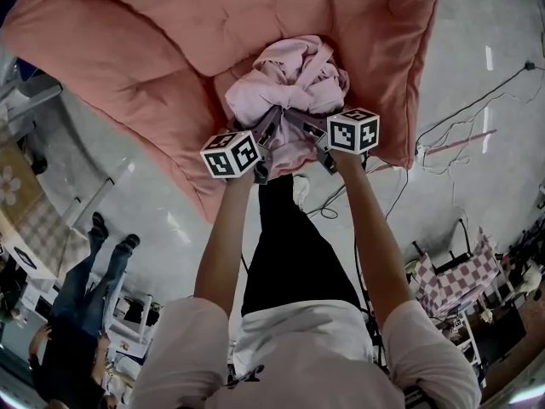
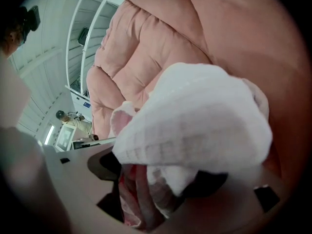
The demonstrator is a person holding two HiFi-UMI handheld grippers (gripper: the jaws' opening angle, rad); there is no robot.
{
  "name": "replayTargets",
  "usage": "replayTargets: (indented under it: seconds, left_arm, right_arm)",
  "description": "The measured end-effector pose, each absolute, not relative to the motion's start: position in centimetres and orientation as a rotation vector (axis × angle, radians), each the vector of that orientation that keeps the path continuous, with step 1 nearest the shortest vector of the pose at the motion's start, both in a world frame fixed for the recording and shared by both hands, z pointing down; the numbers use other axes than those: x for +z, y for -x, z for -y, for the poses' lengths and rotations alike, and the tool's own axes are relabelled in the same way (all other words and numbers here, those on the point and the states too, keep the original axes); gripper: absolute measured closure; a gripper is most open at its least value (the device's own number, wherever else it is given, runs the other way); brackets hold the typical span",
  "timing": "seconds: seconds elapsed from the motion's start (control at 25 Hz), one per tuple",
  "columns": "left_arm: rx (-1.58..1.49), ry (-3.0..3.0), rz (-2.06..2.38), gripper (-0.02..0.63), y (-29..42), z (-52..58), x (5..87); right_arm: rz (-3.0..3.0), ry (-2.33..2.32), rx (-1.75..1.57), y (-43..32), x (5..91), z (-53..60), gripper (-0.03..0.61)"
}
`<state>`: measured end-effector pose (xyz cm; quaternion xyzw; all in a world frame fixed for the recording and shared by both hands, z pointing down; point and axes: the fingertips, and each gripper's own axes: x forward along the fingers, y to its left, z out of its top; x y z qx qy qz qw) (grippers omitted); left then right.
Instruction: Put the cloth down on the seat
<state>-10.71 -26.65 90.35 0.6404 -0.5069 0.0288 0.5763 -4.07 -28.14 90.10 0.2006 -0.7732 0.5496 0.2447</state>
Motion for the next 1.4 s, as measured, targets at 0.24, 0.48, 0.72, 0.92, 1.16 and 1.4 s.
replayTargets:
  seconds: [0.24, 0.48, 0.72, 0.92, 1.16, 1.4]
  left_arm:
    - [0.163, -1.494, 1.195, 0.325, 11.0, 26.0, 93.7]
    - [0.265, -1.493, 1.203, 0.325, 11.3, 25.6, 96.1]
    - [0.373, -1.467, 1.219, 0.325, 11.2, 25.1, 98.6]
    - [0.48, -1.441, 1.213, 0.322, 10.4, 24.8, 100.2]
    - [0.524, -1.439, 1.227, 0.322, 10.3, 25.2, 101.4]
    - [0.487, -1.435, 1.197, 0.311, 10.4, 25.2, 100.0]
  right_arm:
    - [2.034, -0.563, 1.419, 3.8, 93.4, 27.4, 0.241]
    - [1.965, -0.64, 1.324, 3.5, 95.9, 26.9, 0.241]
    - [1.878, -0.696, 1.258, 3.2, 98.3, 26.4, 0.241]
    - [1.799, -0.753, 1.133, 1.9, 99.7, 26.1, 0.241]
    - [1.792, -0.782, 1.092, 1.7, 101.2, 26.4, 0.233]
    - [1.816, -0.768, 1.079, 1.7, 99.8, 26.6, 0.23]
